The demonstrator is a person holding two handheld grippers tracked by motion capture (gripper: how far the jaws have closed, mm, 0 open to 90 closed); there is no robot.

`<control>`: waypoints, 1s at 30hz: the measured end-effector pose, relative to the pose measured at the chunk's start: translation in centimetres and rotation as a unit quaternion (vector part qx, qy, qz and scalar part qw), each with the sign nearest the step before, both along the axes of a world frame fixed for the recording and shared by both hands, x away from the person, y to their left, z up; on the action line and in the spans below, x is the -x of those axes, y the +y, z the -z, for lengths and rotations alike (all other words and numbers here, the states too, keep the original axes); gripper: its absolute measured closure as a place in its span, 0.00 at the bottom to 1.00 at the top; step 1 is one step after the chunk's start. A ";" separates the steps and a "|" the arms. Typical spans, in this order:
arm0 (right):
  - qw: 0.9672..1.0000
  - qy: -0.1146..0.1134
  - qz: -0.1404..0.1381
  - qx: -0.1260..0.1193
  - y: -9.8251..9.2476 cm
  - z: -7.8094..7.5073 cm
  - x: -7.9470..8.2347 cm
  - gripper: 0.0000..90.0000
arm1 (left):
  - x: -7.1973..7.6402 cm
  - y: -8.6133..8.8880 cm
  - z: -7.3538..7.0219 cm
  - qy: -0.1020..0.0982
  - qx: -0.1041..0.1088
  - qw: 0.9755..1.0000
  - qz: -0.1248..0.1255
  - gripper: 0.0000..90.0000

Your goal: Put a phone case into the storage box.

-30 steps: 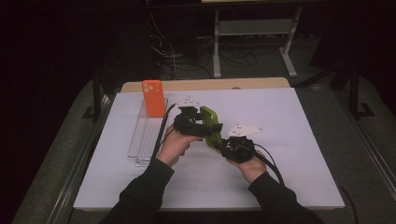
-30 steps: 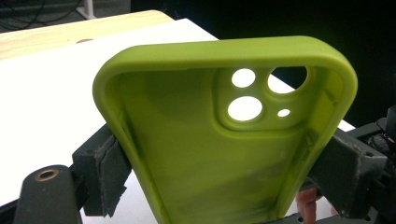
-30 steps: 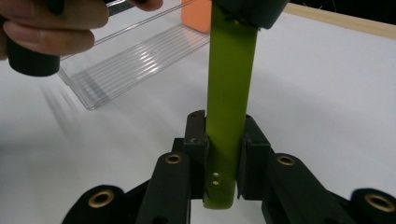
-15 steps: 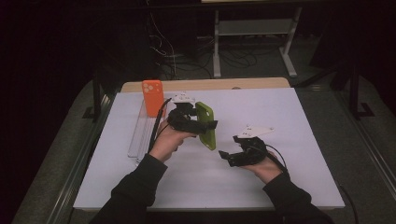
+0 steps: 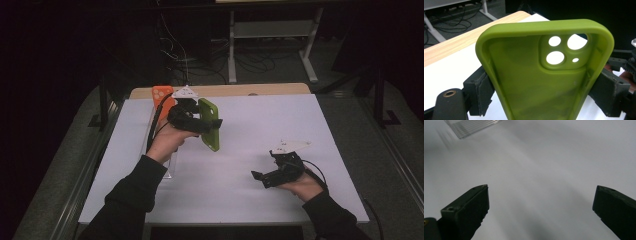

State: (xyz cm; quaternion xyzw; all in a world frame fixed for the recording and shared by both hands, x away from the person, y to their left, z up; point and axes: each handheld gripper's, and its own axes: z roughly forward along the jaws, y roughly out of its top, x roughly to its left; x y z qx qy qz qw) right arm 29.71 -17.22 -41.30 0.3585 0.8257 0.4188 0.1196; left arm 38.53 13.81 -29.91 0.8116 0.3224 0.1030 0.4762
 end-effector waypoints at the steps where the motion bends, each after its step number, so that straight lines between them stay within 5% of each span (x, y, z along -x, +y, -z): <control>1: 1.000 -0.002 0.000 0.001 -0.3 0.1 0.1 0.00 | -0.1 0.2 -0.2 -0.002 -0.003 1.000 0.000 0.17; 11: 1.000 0.000 0.008 0.012 -1.4 0.7 1.0 0.00 | -1.1 3.1 -1.9 -0.016 -0.023 0.999 -0.043 0.17; 18: 1.000 0.003 0.006 0.014 -1.2 0.7 1.1 0.00 | -2.5 5.7 -2.7 -0.016 -0.030 0.995 -0.090 0.17; 24: 1.000 0.004 0.007 0.016 -1.2 0.7 1.0 0.00 | -3.8 7.4 -2.8 -0.010 -0.043 0.989 -0.138 0.17; 30: 1.000 0.002 0.005 0.014 -1.3 0.8 1.0 0.00 | -5.3 8.6 -2.7 0.003 -0.071 0.980 -0.186 0.17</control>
